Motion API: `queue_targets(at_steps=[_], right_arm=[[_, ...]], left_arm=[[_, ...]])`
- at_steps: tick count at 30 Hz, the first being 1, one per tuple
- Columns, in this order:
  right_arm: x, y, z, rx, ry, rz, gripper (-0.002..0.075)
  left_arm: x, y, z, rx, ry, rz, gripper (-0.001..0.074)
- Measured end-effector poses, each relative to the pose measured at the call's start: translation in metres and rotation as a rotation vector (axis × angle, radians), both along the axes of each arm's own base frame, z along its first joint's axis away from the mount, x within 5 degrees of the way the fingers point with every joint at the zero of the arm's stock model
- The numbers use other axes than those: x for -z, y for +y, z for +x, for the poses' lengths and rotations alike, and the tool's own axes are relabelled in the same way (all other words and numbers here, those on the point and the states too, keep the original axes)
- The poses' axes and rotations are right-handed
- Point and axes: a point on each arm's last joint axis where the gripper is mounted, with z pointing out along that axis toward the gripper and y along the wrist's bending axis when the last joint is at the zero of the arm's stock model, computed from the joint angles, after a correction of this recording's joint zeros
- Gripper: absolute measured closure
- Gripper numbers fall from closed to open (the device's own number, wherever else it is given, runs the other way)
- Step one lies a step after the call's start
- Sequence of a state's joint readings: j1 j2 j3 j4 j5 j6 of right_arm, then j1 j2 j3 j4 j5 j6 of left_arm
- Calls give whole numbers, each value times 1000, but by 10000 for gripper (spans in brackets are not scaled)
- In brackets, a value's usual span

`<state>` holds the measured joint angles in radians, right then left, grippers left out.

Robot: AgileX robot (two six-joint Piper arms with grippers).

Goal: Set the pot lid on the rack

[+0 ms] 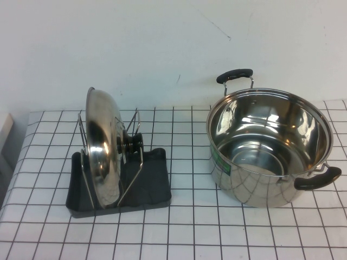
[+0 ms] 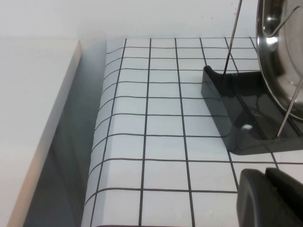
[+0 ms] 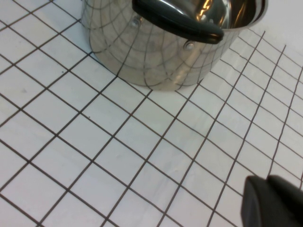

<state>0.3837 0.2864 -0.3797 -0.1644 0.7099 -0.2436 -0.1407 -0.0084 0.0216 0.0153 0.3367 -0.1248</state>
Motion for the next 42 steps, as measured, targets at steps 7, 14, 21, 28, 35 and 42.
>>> queue_targets(at_steps=[7, 14, 21, 28, 35, 42], right_arm=[[0, 0, 0, 0, 0, 0, 728], [0, 0, 0, 0, 0, 0, 727], [0, 0, 0, 0, 0, 0, 728], [0, 0, 0, 0, 0, 0, 728], [0, 0, 0, 0, 0, 0, 728], [5, 0, 1, -1, -5, -10, 728]], left_arm=[[0, 0, 0, -2, 0, -3, 737], [0, -2, 0, 34, 1, -5, 737], [0, -3, 0, 53, 1, -5, 737], [0, -3, 0, 52, 1, -8, 737], [0, -3, 0, 52, 2, -11, 737], [0, -3, 0, 52, 2, -11, 737]])
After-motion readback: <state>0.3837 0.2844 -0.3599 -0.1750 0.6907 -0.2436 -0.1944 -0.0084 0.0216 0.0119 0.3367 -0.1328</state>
